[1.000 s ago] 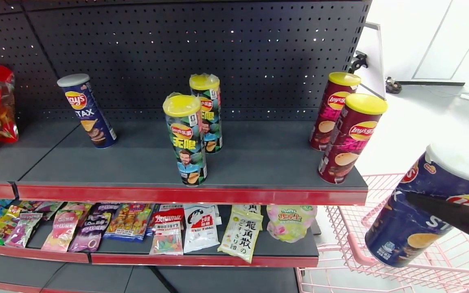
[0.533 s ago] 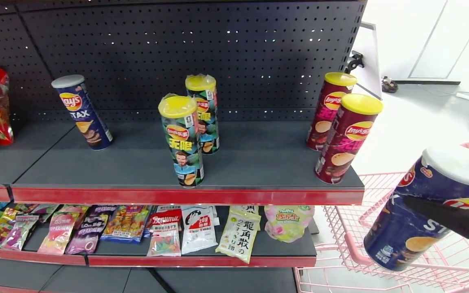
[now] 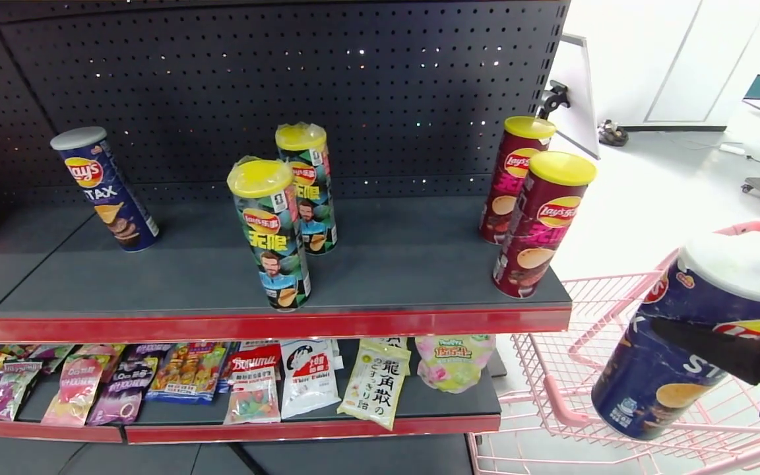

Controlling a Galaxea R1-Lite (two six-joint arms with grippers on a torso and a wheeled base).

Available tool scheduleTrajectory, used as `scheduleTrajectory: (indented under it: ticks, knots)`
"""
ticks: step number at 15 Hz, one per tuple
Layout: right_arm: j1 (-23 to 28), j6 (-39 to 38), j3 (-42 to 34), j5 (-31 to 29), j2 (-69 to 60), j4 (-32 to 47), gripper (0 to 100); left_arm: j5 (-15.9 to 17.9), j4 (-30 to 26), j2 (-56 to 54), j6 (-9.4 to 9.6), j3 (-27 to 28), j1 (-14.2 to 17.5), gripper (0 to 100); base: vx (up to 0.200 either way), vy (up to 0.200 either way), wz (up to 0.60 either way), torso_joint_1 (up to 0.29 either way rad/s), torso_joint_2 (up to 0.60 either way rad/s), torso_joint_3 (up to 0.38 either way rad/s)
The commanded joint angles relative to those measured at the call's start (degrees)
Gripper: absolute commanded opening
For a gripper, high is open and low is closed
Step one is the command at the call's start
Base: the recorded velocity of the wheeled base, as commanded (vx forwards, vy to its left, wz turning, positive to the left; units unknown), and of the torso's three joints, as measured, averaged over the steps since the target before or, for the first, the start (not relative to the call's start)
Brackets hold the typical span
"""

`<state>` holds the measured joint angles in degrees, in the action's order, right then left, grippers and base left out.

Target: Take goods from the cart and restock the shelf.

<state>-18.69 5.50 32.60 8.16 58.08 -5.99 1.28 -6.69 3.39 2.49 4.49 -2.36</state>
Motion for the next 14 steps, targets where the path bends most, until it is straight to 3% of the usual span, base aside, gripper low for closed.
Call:
scheduleTrajectory:
  ticks: [1, 9, 11, 14]
  knots:
    - [0.4, 0.0, -0.3, -0.1, -0.2, 0.0, 0, -0.1, 0.0, 0.0, -0.11, 0.1, 0.0, 100, 0.000, 0.200, 0.00, 0.002, 0.01, 0.002]
    - [1.0, -3.7, -1.0, 0.7, -2.3, -0.1, 0, 0.0, 0.0, 0.0, -0.20, 0.0, 0.0, 100, 0.000, 0.200, 0.00, 0.002, 0.00, 0.001]
    - [0.8, -3.5, -1.0, 10.2, -4.7, 0.2, 0, 0.0, 0.0, 0.0, -0.20, 0.0, 0.0, 100, 0.000, 0.200, 0.00, 0.007, 0.00, 0.002]
    - [0.7, -2.4, -0.1, 12.1, -3.8, 0.2, 0, 0.0, 0.0, 0.0, -0.20, 0.0, -0.1, 100, 0.000, 0.200, 0.00, 0.002, 0.00, 0.007]
